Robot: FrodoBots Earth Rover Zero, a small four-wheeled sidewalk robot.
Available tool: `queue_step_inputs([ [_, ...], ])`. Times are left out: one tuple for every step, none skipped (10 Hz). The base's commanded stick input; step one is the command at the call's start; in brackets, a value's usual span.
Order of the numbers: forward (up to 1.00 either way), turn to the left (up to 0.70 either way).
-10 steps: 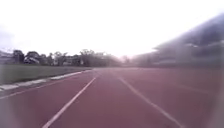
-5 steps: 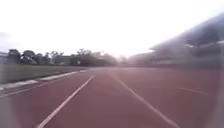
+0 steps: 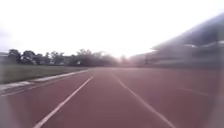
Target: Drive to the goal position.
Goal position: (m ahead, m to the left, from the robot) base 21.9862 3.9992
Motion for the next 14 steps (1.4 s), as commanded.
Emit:
queue_step_inputs([
  [0.7,0.0],
  [0.7,0.0],
  [0.7,0.0],
  [0.7,0.0],
  [0.7,0.0],
  [0.7,0.0],
  [0.7,0.0],
  [0.7,0.0],
  [0.7,0.0],
  [0.7,0.0],
  [0.7,0.0],
  [0.7,0.0],
  [0.7,0.0],
  [0.7,0.0],
])
